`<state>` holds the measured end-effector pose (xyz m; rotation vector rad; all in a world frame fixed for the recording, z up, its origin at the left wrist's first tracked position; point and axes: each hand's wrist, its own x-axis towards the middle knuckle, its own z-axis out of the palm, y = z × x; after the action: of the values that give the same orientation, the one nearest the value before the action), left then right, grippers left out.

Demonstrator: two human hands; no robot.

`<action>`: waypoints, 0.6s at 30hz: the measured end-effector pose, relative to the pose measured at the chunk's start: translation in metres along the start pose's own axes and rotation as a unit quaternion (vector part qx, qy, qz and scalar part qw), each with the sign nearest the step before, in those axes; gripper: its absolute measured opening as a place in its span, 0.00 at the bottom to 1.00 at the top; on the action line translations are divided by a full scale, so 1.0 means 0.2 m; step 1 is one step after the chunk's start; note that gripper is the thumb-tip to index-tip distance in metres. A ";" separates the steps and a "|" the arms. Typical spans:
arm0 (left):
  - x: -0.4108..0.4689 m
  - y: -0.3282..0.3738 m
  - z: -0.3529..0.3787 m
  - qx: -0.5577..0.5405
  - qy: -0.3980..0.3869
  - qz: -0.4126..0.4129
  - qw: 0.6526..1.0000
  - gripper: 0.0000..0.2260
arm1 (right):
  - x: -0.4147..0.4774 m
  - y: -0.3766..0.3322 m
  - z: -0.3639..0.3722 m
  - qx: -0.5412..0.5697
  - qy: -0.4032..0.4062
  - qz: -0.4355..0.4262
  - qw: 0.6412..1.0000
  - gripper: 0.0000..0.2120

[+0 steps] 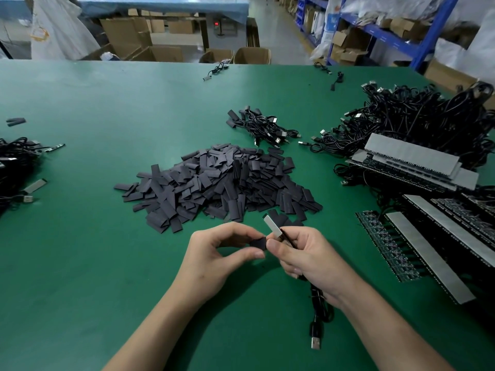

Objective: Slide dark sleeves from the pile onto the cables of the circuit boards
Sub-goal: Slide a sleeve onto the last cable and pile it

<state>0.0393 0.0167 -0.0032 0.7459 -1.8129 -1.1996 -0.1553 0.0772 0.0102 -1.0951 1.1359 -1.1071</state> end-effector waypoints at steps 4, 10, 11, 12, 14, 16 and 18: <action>0.00 0.00 0.00 -0.013 -0.002 -0.008 1.000 0.09 | 0.00 0.01 -0.01 0.011 -0.002 0.004 1.000 0.04; 0.00 0.00 0.00 0.011 -0.007 0.003 1.000 0.09 | 0.00 0.01 -0.02 0.008 -0.008 0.011 1.000 0.08; 0.00 0.00 0.00 0.020 -0.007 0.009 1.000 0.09 | 0.00 0.01 -0.02 0.006 -0.009 0.011 1.000 0.08; 0.00 0.00 0.00 0.029 -0.007 0.013 0.999 0.09 | 0.00 0.01 -0.02 0.004 -0.008 0.012 1.000 0.06; -0.01 0.00 0.00 0.044 -0.008 0.020 0.999 0.09 | 0.00 0.01 -0.02 -0.003 -0.010 0.011 1.000 0.02; -0.01 0.00 0.00 0.057 -0.006 0.027 0.998 0.10 | 0.00 0.01 -0.02 -0.008 -0.014 0.015 1.000 0.08; -0.01 0.00 0.00 0.076 -0.002 0.036 0.996 0.10 | 0.00 0.01 -0.02 -0.011 -0.019 0.017 1.000 0.09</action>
<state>0.0409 0.0178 -0.0033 0.7577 -1.9348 -1.0261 -0.1600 0.0774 0.0083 -1.1044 1.1355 -1.0460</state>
